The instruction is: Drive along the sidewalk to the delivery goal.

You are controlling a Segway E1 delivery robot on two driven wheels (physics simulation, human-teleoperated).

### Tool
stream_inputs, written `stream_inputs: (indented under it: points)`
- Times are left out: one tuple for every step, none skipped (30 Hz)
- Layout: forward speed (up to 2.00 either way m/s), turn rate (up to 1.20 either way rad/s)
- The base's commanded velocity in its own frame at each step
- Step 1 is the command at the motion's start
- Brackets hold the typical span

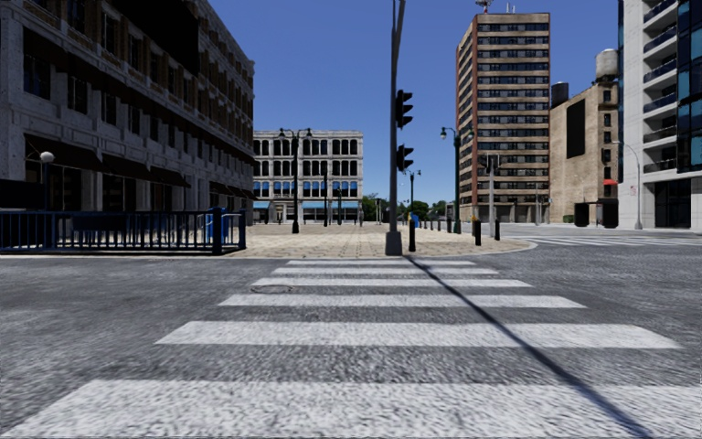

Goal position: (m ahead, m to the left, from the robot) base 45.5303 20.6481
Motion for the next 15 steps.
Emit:
stream_inputs:
  points:
    - [2.0, 0.0]
    - [2.0, 0.0]
    - [2.0, 0.0]
    - [2.0, 0.0]
    - [2.0, 0.0]
    - [2.0, 0.0]
    - [2.0, 0.0]
    - [2.0, 0.0]
    - [2.0, 0.0]
    - [2.0, 0.0]
    - [2.0, 0.0]
    - [2.0, 0.0]
    - [2.0, 0.0]
    - [2.0, 0.0]
    - [2.0, 0.0]
